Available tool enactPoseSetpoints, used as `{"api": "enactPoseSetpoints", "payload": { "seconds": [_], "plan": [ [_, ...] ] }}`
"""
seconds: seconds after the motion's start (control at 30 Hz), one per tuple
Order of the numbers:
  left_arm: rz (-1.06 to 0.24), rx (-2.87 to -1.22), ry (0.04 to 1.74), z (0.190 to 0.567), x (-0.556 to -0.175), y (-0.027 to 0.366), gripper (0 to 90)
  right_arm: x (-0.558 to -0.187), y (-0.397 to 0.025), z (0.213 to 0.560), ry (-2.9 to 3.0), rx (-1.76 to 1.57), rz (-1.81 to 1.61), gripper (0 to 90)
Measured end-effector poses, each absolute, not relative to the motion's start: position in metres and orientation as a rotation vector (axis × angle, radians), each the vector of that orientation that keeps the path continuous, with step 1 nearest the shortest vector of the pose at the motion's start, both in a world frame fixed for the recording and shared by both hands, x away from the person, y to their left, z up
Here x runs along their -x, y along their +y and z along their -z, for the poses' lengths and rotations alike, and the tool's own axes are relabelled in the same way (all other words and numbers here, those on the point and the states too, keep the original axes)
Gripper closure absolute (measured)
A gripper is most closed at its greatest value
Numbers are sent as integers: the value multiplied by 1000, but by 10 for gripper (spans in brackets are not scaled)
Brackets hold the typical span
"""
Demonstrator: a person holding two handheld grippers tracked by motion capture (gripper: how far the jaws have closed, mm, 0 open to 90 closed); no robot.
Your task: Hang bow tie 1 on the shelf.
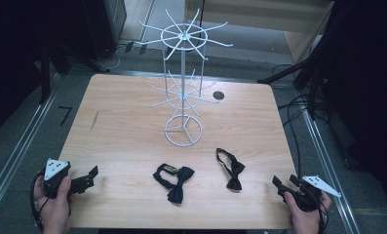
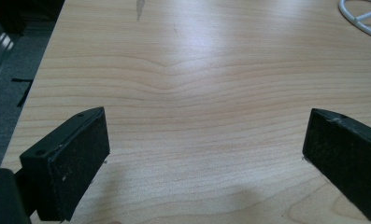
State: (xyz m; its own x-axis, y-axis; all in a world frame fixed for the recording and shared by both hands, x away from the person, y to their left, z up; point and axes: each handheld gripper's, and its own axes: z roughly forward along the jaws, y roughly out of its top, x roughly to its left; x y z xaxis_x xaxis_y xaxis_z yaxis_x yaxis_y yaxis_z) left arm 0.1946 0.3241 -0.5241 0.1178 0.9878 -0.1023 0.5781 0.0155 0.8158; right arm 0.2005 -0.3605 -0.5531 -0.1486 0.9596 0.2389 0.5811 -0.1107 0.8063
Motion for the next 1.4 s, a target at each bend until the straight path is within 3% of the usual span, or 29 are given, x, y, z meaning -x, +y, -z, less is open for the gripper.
{"api": "enactPoseSetpoints", "payload": {
  "seconds": [0.57, 1.4],
  "plan": [
    [-691, -1660, 1552, 524, -195, 322, 10, -197, -329, 537, 1762, -1586, -1228, 339],
    [-691, -1669, 1552, 524, -195, 322, 10, -196, -297, 529, 1815, -1543, -1287, 354]
  ]
}}
